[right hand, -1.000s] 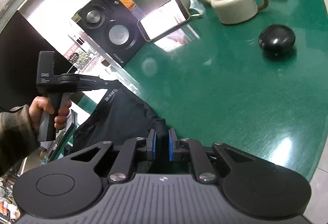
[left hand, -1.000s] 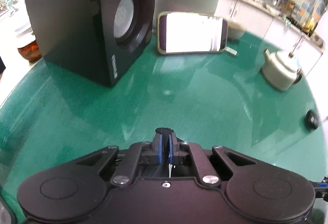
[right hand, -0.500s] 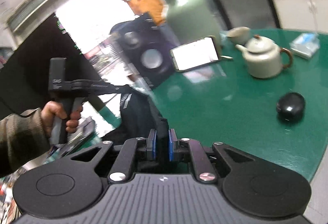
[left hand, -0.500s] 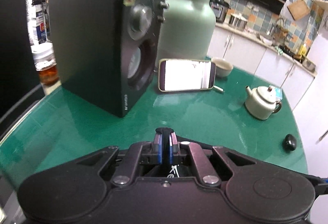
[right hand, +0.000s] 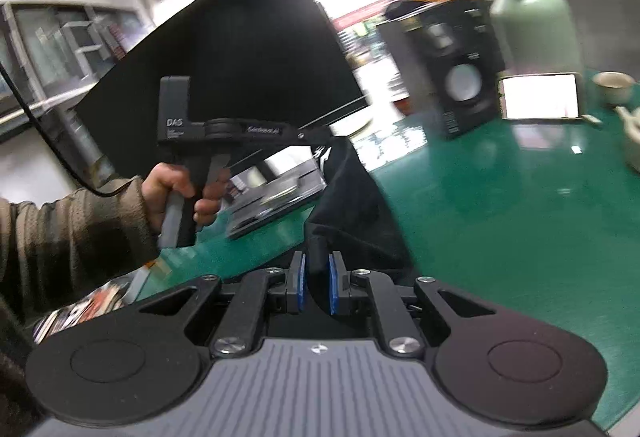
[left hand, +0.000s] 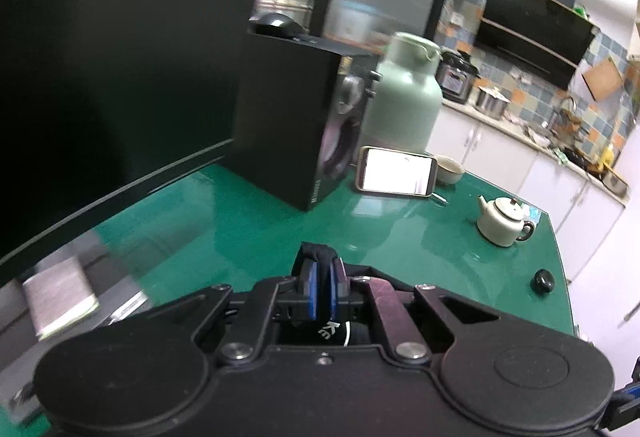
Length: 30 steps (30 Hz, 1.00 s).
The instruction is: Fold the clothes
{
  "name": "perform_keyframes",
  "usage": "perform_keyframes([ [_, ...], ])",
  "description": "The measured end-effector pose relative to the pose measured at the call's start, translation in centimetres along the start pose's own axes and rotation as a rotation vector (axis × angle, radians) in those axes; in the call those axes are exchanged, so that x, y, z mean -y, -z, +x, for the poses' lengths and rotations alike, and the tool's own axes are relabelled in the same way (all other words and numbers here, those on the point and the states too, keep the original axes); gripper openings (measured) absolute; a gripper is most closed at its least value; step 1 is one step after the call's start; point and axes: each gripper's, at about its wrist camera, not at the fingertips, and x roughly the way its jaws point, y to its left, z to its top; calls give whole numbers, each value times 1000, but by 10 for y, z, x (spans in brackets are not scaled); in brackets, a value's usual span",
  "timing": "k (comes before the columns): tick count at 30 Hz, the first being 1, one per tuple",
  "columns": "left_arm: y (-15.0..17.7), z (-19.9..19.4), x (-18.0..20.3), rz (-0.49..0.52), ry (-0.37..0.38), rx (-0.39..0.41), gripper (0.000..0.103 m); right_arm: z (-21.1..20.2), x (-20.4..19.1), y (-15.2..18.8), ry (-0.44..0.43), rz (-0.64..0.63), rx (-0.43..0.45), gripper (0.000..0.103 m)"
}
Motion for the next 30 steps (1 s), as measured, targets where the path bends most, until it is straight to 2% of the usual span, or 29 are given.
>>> perform_keyframes([
  [6, 39, -45, -25, -72, -43, 18, 7, 16, -30, 15, -81, -38, -112, 11],
  [13, 84, -62, -46, -148, -78, -7, 7, 46, -36, 43, -164, -18, -282, 11],
  [20, 104, -94, -60, -239, -86, 60, 8, 40, -51, 43, -215, -72, -346, 11],
  [25, 130, -106, -71, -297, -115, 41, 8, 53, -59, 43, -240, -129, -433, 11],
  [29, 139, -118, -77, -334, -131, 59, 9, 52, -66, 40, -275, -164, -444, 12],
  [30, 146, -120, -80, -347, -140, 56, 10, 52, -67, 41, -281, -184, -452, 15],
])
